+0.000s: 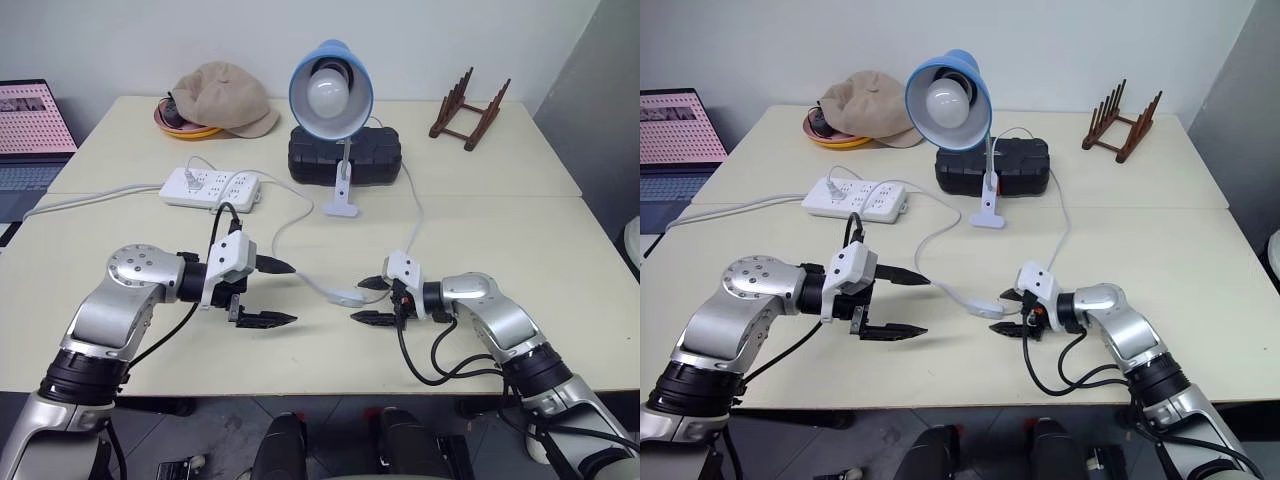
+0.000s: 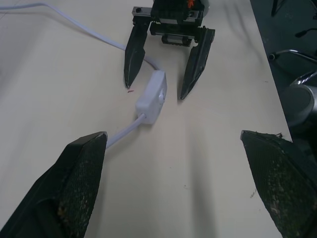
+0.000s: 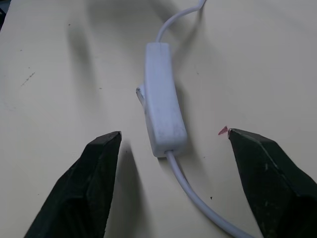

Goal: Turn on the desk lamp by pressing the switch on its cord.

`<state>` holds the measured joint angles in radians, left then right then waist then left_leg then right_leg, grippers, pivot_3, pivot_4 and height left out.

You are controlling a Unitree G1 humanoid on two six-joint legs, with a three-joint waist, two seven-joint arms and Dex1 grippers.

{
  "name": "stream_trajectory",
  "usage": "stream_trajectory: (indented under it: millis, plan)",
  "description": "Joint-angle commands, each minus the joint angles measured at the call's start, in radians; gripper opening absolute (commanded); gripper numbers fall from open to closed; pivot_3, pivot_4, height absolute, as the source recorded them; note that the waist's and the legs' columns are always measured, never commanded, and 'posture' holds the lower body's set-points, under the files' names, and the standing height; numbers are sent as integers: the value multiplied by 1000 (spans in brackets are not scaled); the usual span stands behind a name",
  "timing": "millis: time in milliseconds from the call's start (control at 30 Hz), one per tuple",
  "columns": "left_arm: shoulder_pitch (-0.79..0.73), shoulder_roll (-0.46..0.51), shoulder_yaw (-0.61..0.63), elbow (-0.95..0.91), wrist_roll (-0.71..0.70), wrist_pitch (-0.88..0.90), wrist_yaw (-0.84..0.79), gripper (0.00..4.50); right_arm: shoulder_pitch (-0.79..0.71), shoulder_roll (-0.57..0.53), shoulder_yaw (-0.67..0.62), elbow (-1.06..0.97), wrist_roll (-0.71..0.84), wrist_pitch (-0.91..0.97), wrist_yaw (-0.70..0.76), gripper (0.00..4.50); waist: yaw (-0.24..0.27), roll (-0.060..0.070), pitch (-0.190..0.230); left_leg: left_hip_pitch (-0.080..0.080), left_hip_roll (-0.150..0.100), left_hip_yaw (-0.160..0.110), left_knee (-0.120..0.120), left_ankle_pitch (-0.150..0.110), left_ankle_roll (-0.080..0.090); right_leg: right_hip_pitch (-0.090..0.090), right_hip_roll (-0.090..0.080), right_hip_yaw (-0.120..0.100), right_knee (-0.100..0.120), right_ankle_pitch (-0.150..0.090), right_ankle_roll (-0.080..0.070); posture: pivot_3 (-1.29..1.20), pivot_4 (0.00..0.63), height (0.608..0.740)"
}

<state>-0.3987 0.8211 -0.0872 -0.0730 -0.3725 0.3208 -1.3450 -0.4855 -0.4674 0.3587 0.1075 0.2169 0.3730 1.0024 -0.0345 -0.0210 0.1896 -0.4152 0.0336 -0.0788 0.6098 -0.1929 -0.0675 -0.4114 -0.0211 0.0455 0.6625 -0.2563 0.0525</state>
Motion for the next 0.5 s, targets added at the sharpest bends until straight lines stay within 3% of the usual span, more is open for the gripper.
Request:
stream_trajectory:
  millis: [33,300,500]
  plan:
    - [3,11,29,-27,-9,-17,4,4500,-12,5,-22,-12,1,-16,20,2509,0,0,0,0,0,0,0,0,0,0,0,0,0,0,0,0,150,740]
    - [18,8,17,-7,10,-58,3,4500,1,14,-19,-29,10,-18,33,570,0,0,0,0,0,0,0,0,0,0,0,0,0,0,0,0,150,740]
    - [25,2,45,-15,-40,29,26,4500,8,17,-90,-75,78,62,20,386,0,0,0,0,0,0,0,0,0,0,0,0,1,0,0,0,150,740]
